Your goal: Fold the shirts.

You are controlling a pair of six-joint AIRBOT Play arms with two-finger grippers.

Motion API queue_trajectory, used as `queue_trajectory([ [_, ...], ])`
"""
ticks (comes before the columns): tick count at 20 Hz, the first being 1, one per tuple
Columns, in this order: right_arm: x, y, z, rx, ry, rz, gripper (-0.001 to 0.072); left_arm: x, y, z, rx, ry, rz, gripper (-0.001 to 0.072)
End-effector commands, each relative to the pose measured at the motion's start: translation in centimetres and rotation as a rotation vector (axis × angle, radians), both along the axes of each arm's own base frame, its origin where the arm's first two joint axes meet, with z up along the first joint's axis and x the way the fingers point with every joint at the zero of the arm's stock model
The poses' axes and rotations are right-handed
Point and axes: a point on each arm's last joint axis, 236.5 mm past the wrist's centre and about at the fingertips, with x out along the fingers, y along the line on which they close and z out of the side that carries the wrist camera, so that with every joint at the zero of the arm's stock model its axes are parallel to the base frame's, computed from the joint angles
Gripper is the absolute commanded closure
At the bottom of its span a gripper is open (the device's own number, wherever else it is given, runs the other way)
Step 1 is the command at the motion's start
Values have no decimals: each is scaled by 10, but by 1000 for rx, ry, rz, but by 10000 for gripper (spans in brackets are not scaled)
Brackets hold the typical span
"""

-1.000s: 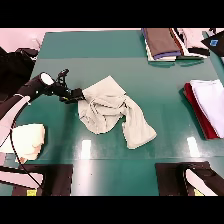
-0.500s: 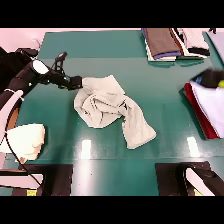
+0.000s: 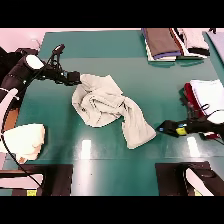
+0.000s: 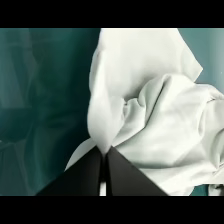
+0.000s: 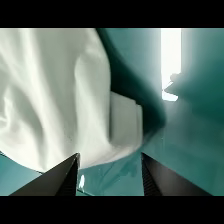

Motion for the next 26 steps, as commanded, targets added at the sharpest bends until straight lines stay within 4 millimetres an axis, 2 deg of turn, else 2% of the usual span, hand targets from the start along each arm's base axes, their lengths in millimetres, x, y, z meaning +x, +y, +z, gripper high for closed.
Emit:
queue_trajectory([
  [1,-9,26,-27,7,30,48,262,-3,-1,0,2,9,-10,684],
  [2,-6,31,-31,0,40,69,265,-4,-1,-1,3,14,-13,684],
  [3,-1,35,-33,-9,39,87,306,-6,-1,-1,3,21,-17,684],
  [5,18,44,-28,-23,-12,120,596,-8,-1,-2,5,29,-23,684],
  [6,29,47,-20,-31,-50,140,693,-10,0,0,11,29,-27,685],
  [8,49,44,8,-70,-144,187,693,-13,6,20,31,-23,-27,685],
  [9,61,36,31,-115,-219,207,694,-13,13,44,44,-88,-13,684],
  [10,75,24,62,-166,-304,200,694,-13,23,72,63,-166,5,684],
  [11,87,9,97,-216,-394,184,694,-16,34,112,65,-256,26,684],
  [13,100,-24,187,-298,-592,116,694,-34,55,204,55,-456,77,685],
  [15,96,-54,273,-358,-772,14,694,-72,70,300,52,-681,111,685],
  [16,89,-67,309,-390,-843,-35,694,-96,72,341,51,-786,115,685],
  [17,78,-79,343,-427,-909,-82,694,-125,72,383,48,-893,114,685],
  [19,56,-98,393,-500,-1001,-163,694,-183,73,445,43,-1066,114,685],
  [21,39,-111,423,-560,-1047,-225,694,-231,74,487,43,-1201,113,685],
  [23,27,-118,441,-605,-1069,-264,695,-260,73,512,41,-1278,111,686],
  [25,25,-119,448,-615,-1063,-256,695,-269,74,522,39,-1313,116,686],
  [26,28,-118,446,-606,-1044,-243,695,-262,76,519,51,-1298,119,686],
])
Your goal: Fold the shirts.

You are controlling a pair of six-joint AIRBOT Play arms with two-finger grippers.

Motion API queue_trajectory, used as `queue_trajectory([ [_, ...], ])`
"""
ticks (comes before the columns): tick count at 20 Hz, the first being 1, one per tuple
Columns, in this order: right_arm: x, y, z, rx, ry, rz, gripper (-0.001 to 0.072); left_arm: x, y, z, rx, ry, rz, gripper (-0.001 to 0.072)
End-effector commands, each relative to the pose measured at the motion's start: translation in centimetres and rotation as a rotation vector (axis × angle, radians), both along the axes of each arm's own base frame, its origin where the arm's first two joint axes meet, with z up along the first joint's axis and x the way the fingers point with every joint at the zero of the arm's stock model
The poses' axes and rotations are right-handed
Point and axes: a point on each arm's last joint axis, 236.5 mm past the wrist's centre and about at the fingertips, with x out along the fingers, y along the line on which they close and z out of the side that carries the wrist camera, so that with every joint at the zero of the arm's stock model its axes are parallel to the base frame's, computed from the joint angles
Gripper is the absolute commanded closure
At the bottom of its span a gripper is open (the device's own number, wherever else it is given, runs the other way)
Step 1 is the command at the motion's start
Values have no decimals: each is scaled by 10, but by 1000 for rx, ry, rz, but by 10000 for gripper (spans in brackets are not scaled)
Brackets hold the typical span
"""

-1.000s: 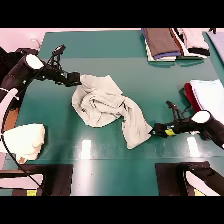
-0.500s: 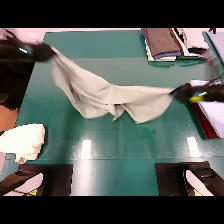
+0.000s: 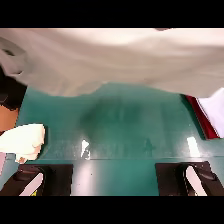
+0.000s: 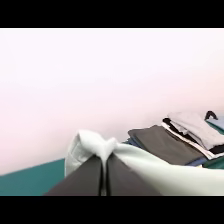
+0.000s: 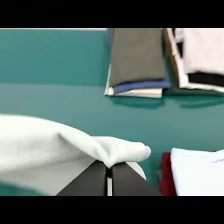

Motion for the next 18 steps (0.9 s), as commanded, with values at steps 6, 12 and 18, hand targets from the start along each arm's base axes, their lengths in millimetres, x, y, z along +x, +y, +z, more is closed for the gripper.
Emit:
queue_trajectory([
  [6,42,-12,-93,197,374,32,696,134,-3,-116,58,393,-2,686],
  [12,77,-18,-288,298,882,1,695,261,-12,-373,68,1021,-49,685],
  [18,165,-3,-346,291,878,16,441,295,-2,-470,24,1199,-17,263],
])
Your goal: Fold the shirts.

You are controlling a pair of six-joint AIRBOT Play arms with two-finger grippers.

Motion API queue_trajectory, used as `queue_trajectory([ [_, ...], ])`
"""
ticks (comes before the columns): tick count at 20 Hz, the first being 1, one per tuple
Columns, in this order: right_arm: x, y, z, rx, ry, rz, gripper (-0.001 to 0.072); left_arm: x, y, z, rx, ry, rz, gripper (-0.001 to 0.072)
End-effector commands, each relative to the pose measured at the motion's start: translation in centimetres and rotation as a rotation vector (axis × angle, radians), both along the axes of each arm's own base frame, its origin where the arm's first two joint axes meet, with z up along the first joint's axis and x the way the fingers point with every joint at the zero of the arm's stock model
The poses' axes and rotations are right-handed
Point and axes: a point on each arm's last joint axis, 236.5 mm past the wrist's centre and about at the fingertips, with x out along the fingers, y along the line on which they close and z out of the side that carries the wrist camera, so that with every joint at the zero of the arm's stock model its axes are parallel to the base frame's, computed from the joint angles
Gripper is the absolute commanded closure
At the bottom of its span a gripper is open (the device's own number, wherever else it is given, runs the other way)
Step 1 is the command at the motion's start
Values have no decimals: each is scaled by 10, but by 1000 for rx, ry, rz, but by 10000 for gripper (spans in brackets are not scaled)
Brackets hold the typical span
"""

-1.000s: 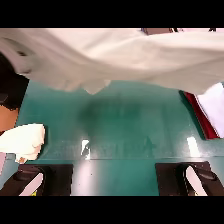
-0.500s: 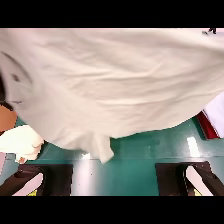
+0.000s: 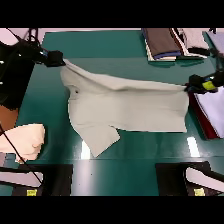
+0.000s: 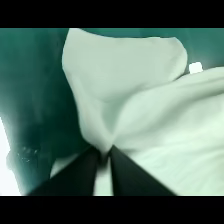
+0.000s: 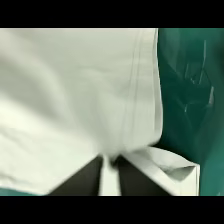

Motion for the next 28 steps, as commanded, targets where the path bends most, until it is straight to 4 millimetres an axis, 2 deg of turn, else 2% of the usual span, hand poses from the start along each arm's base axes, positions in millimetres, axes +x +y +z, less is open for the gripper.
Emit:
queue_trajectory([
  [1,45,4,-16,-11,-14,7,371,10,15,-34,-22,86,61,218],
  [3,49,4,1,-16,-25,30,372,-6,37,-22,-25,123,89,223],
  [5,37,8,12,-25,-32,71,373,-27,52,-17,-21,164,101,223],
  [6,26,11,14,-24,-34,79,373,-40,55,-22,-15,181,112,222],
  [8,4,27,16,14,-49,124,374,-73,58,-48,15,242,125,223],
  [11,-19,49,18,90,-78,131,375,-136,46,-106,-3,365,143,222],
  [14,-32,60,19,127,-112,116,375,-200,24,-157,-54,479,155,222],
  [15,-35,60,20,125,-121,113,375,-217,17,-171,-59,503,149,222],
  [17,-39,60,22,122,-137,110,376,-238,-3,-189,-91,539,141,222],
  [20,-43,61,29,116,-161,109,377,-243,-30,-205,-129,518,140,222],
  [22,-44,61,36,109,-187,109,377,-234,-43,-203,-152,471,141,223],
  [24,-45,60,42,101,-209,108,377,-229,-47,-202,-160,449,151,239],
  [25,-47,59,44,97,-212,107,377,-228,-46,-201,-164,449,161,419],
  [27,-55,49,39,92,-177,97,377,-222,-47,-195,-161,428,151,686],
  [28,-62,39,31,96,-140,75,377,-217,-48,-187,-161,415,138,684],
])
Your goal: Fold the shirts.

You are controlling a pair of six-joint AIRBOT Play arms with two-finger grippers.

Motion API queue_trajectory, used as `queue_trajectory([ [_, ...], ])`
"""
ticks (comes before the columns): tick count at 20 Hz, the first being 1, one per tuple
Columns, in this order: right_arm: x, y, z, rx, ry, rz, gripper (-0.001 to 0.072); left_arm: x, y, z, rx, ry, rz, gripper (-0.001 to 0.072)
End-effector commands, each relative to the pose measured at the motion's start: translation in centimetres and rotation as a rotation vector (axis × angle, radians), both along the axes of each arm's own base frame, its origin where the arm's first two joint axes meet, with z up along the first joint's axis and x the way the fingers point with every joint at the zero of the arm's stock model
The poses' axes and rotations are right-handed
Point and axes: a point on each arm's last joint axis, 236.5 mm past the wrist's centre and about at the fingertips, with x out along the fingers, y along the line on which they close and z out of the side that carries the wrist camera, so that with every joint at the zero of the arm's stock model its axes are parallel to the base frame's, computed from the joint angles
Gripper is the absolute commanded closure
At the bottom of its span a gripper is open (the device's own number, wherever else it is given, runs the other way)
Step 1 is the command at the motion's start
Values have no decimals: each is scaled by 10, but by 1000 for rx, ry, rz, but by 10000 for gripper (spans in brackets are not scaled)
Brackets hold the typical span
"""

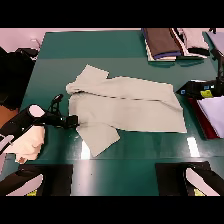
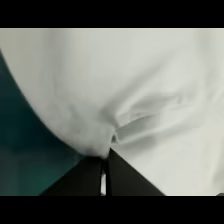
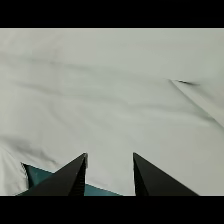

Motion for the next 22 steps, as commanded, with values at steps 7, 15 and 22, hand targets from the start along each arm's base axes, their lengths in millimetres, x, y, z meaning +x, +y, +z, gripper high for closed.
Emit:
queue_trajectory([
  [7,-129,-121,-137,-17,450,-430,199,53,-9,73,9,-201,-71,684],
  [15,-109,-82,-199,247,515,-461,264,54,-9,73,7,-203,-69,684],
  [22,-40,-53,-178,100,343,-253,668,53,-13,79,-17,-203,-64,685],
])
